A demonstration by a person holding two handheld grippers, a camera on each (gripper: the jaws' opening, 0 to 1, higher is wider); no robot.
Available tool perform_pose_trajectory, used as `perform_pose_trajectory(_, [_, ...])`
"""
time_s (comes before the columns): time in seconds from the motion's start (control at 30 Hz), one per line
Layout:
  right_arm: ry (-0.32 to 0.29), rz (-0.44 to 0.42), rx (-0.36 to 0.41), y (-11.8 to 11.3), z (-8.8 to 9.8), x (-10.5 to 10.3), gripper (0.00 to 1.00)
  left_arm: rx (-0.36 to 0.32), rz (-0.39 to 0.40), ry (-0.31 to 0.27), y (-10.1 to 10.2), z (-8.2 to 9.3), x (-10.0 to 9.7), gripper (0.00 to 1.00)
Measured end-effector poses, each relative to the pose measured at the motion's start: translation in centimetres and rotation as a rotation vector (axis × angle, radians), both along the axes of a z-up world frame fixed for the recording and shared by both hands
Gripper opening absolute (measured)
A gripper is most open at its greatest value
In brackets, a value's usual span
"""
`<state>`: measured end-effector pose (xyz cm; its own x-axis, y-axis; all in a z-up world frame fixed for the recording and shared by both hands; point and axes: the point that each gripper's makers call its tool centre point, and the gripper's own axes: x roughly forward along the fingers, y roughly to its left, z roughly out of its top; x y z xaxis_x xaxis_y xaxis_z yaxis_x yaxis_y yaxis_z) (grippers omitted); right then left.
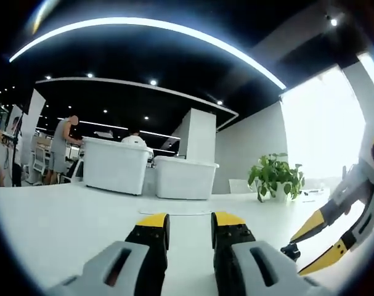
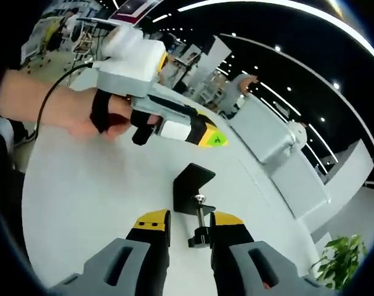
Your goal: Clamp the fixed fixture on the desktop, loosen the retaining clip, secure it to the edge of the desk, and tighten the retaining clip.
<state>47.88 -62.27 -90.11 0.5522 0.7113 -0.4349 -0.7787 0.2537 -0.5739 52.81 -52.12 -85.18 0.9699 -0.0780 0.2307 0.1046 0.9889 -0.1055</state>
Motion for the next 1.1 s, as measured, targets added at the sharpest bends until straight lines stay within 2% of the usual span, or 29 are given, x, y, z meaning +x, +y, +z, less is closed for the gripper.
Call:
perform_pose_trajectory(0.07, [-0.01, -0.004, -0.005, 0.1, 0.2, 0.3, 0.25, -0.003, -0.001, 0.002, 0.0, 0.0, 0.0, 0.28])
perform_pose_trajectory(0.13, [-0.046, -0.017, -0.039, -0.1, 0.1, 0.9, 0.25, -0.005, -0.002, 0.001, 0.0, 0.0, 0.0, 0.28])
perform_pose_trajectory(0.3, [-0.06, -0.031, -0.079, -0.1, -0.5, 1.6, 0.25, -0.014, -0.001, 0.005, 0.2, -0.2, 0.1, 0.29])
perform_pose_trajectory(0.4, [-0.008, -0.041, -0.07, 0.2, -0.9, 1.4, 0.24, -0.013, -0.002, 0.005, 0.1, -0.2, 0.1, 0.29])
perform_pose_trajectory(0.5, [-0.043, -0.046, -0.113, 0.2, -1.1, 1.7, 0.24, -0.012, -0.004, 0.003, 0.0, -0.1, 0.1, 0.29])
perform_pose_trajectory(0.87, [-0.035, -0.059, -0.149, 0.4, -2.2, 2.1, 0.24, -0.039, -0.007, -0.004, 0.3, 0.0, 0.0, 0.29])
perform_pose_trajectory(1.1, [-0.048, -0.069, -0.169, 0.6, -2.8, 2.6, 0.24, -0.031, -0.011, -0.001, 0.1, -0.1, 0.0, 0.29])
